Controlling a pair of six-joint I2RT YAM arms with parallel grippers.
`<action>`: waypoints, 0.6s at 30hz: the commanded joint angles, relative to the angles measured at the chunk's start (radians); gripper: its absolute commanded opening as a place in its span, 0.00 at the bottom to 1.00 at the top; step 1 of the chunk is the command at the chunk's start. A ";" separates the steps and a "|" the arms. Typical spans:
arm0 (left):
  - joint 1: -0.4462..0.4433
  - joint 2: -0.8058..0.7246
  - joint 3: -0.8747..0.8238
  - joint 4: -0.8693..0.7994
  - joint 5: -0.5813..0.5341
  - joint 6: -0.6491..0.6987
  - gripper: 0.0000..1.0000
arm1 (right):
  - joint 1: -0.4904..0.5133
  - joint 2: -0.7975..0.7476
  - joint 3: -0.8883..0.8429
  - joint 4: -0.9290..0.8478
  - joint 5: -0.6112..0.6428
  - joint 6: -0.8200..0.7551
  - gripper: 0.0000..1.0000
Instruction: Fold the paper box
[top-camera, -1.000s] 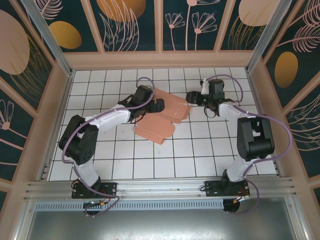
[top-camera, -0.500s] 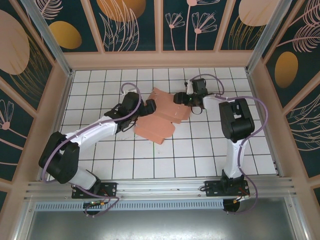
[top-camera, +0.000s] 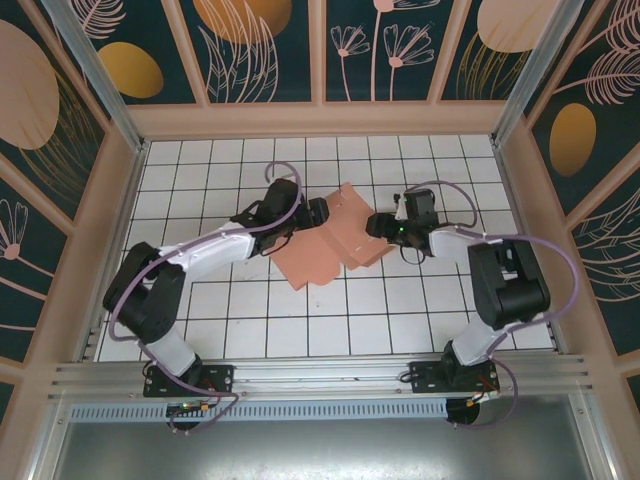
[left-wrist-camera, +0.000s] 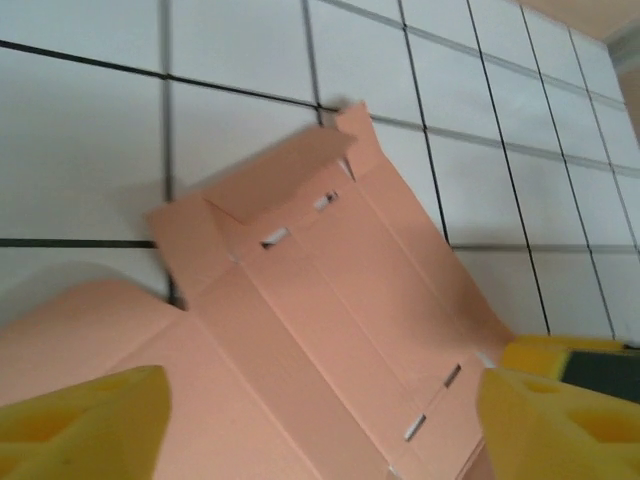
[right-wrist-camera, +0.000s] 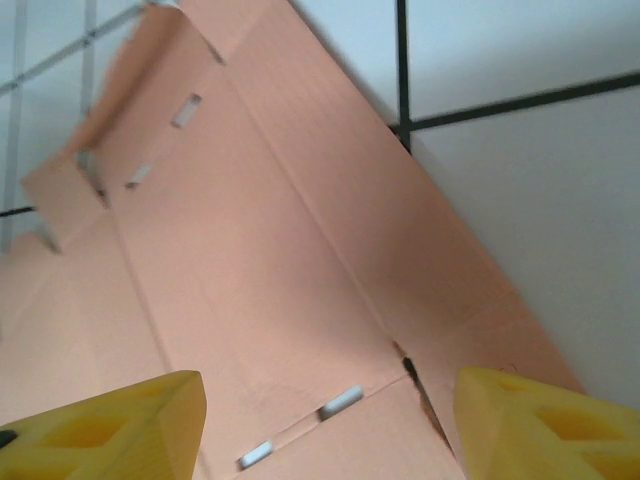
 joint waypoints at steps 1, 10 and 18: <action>-0.030 0.104 0.081 -0.023 0.097 0.008 0.71 | -0.049 -0.085 0.006 0.018 -0.063 -0.034 0.69; -0.044 0.279 0.106 0.032 0.129 0.012 0.44 | -0.137 0.049 0.149 -0.008 -0.257 -0.287 0.77; -0.022 0.279 -0.013 0.081 0.147 0.059 0.42 | -0.157 0.238 0.320 -0.128 -0.358 -0.369 0.76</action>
